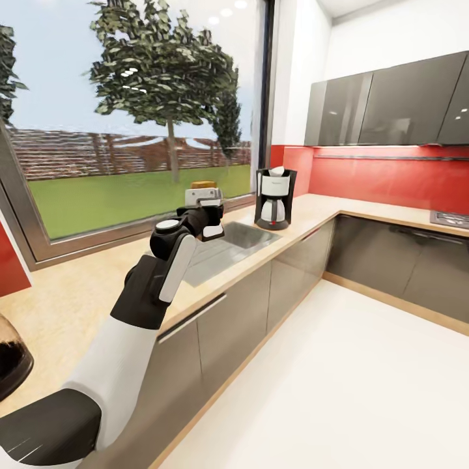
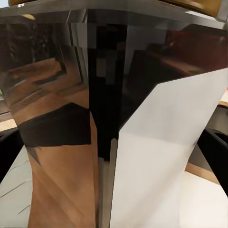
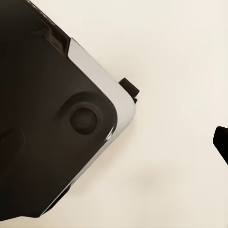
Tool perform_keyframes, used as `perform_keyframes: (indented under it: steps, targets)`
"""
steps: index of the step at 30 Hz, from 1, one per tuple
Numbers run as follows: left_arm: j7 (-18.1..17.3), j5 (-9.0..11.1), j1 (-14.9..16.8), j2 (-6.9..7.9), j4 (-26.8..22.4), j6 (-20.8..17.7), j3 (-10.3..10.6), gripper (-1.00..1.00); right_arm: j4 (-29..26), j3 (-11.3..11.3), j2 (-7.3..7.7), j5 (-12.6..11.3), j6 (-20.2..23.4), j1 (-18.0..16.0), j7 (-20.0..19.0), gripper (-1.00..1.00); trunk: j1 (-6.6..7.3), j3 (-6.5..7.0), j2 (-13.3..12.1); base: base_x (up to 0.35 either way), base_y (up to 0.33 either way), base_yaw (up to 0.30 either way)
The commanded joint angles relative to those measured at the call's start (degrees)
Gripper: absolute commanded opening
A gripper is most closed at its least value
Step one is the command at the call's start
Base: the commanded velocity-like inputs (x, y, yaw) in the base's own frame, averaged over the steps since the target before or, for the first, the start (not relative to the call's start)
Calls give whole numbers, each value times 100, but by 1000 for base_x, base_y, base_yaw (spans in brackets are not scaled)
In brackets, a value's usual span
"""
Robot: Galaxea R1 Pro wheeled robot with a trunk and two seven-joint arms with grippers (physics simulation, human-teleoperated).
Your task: Set up a coffee station on the kitchen countertop: keep the coffee maker on the countertop, move the bottle of coffee from the kitchen shelf to the counter next to the coffee maker, place a paper coffee filter on top of the coffee maker, put the saucer next to the coffee maker with the coffee cup on the saucer, and place the electric kettle next to the coffee maker.
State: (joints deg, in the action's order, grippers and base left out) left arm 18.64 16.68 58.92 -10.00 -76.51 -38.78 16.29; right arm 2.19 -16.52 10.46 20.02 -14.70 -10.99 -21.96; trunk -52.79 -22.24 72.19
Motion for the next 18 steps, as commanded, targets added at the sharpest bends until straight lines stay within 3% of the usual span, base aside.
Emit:
perform_keyframes:
  steps: [1, 18]
  targets:
    - [52, 55, 6, 0, -5, -15, 5, -100, 18, -27, 0, 2, -44, -9, -1, 100, -23, -25, 46, 0, 0, 0]
    - [52, 55, 6, 0, -4, -15, 5, -100, 18, -27, 0, 2, -46, -9, -1, 100, -396, -330, 728, 0, 0, 0]
